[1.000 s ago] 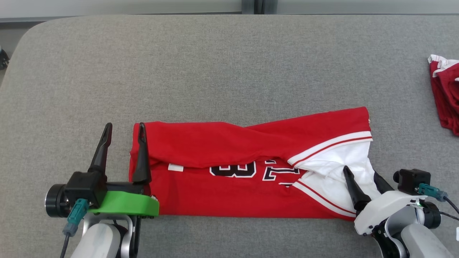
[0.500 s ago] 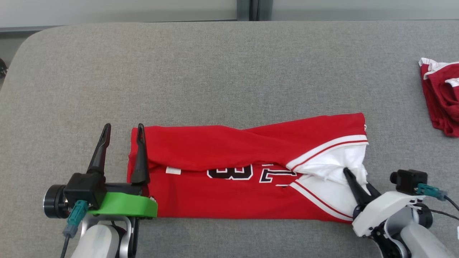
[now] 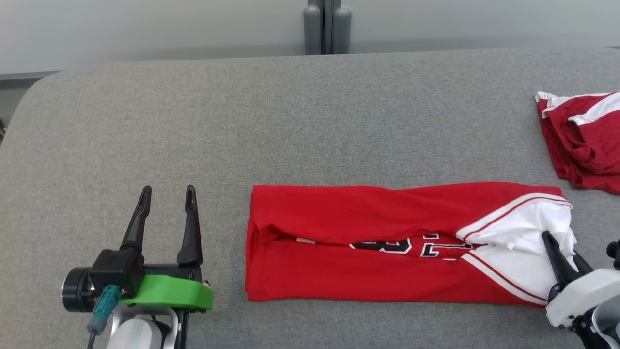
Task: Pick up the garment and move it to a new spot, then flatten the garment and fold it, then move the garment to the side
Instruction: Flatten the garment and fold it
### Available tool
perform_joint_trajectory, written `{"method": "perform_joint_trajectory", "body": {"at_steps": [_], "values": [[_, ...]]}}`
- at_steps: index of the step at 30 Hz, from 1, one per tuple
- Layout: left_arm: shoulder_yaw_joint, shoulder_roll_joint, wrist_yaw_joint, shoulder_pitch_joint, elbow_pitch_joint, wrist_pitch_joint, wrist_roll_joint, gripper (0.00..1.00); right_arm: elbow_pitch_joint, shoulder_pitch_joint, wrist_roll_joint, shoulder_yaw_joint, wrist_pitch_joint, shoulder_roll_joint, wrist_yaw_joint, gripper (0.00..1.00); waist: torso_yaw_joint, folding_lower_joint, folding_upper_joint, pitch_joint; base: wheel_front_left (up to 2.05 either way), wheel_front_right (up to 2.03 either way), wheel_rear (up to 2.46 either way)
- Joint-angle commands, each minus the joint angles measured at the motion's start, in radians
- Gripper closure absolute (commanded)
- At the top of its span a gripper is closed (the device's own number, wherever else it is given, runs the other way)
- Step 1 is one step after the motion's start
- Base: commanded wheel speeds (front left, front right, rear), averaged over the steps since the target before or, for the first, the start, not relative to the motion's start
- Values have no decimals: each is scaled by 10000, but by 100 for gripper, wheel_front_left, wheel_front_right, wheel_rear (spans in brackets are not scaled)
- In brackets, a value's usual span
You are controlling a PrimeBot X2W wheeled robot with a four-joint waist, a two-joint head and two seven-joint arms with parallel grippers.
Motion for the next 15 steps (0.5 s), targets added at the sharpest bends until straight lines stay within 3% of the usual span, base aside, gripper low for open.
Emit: {"method": "perform_joint_trajectory", "body": {"at_steps": [1,9,15], "values": [[47,32,-29,142,0,-28,85,0,-418,-39,-350,-2,204,-65,-23,100,-133,0,0,-214,0,0,0],[-83,57,-101,193,76,-26,54,0,-3171,-761,-1590,1071,2161,375,-18,100,-135,0,0,-539,0,0,0],[-206,-31,-138,65,121,-21,14,0,-3743,-1568,-1388,2696,3001,1364,-15,100,204,0,0,-547,0,0,0]]}}
